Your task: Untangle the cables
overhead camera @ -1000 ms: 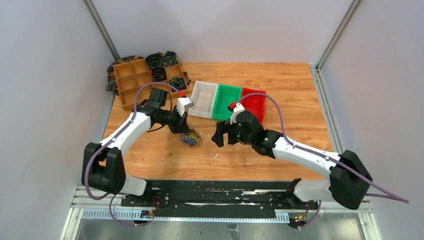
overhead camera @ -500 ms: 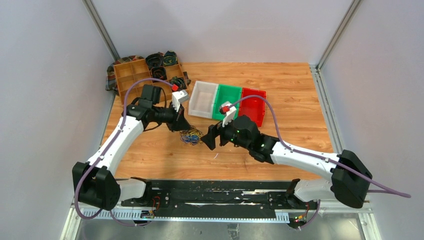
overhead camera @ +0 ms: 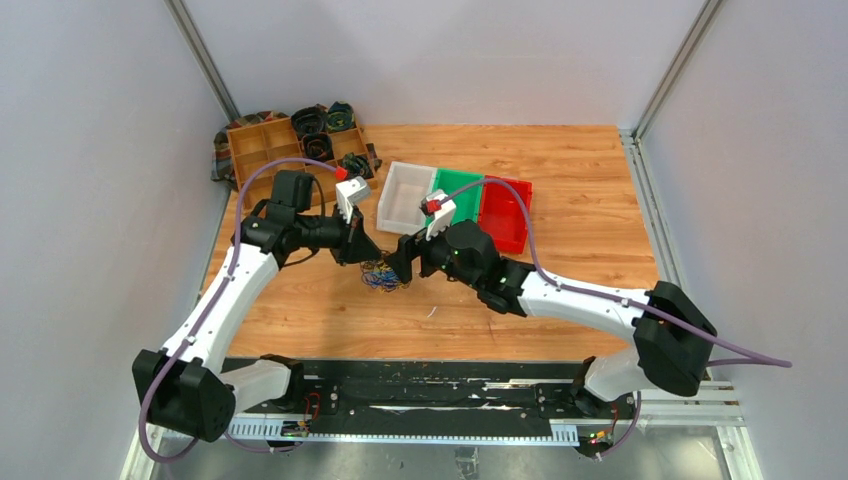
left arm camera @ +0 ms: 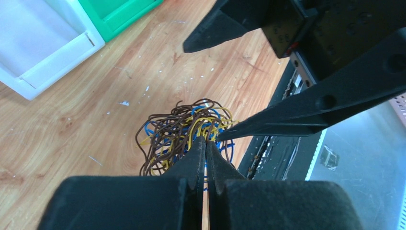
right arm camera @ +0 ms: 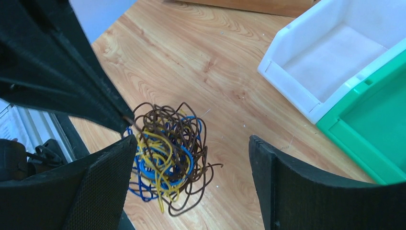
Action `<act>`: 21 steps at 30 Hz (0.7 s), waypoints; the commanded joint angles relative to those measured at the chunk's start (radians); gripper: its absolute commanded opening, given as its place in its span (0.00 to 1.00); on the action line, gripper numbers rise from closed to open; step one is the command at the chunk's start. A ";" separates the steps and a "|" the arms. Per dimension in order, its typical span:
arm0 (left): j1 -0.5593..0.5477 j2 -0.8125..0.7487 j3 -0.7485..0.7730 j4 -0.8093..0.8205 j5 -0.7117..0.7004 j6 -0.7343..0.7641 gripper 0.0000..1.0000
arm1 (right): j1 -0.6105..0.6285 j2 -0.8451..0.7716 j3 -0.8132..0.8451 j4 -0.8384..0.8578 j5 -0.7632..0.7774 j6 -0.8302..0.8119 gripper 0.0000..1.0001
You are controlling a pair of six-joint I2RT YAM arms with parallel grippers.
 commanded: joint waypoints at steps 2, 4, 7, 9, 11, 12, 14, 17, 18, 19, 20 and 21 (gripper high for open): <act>-0.015 -0.038 0.029 -0.008 0.073 -0.049 0.01 | 0.025 0.045 0.049 0.073 0.052 -0.003 0.83; -0.016 -0.039 0.034 -0.008 0.093 -0.062 0.01 | 0.027 0.057 0.057 0.080 0.072 0.004 0.82; -0.018 -0.042 0.041 -0.008 0.123 -0.078 0.01 | 0.030 0.064 0.052 0.109 0.083 0.008 0.81; -0.019 -0.046 0.047 -0.008 0.145 -0.091 0.01 | 0.030 0.071 0.049 0.120 0.077 0.010 0.79; -0.021 -0.048 0.053 -0.008 0.168 -0.101 0.01 | 0.031 0.080 0.044 0.122 0.080 0.016 0.78; -0.020 -0.049 0.059 -0.009 0.179 -0.107 0.01 | 0.030 0.085 0.038 0.125 0.080 0.021 0.78; -0.024 -0.049 0.070 -0.008 0.194 -0.121 0.01 | 0.030 0.093 0.017 0.145 0.077 0.029 0.78; -0.025 -0.048 0.088 -0.007 0.200 -0.138 0.01 | 0.030 0.097 -0.026 0.182 0.072 0.043 0.77; -0.025 -0.049 0.093 -0.008 0.203 -0.143 0.01 | 0.030 0.097 -0.043 0.194 0.071 0.049 0.77; -0.025 -0.049 0.102 -0.008 0.205 -0.149 0.01 | 0.030 0.096 -0.060 0.209 0.072 0.055 0.76; -0.025 -0.048 0.111 -0.009 0.210 -0.156 0.01 | 0.030 0.096 -0.076 0.218 0.076 0.062 0.76; -0.025 -0.046 0.119 -0.008 0.216 -0.164 0.01 | 0.030 0.096 -0.092 0.227 0.080 0.068 0.76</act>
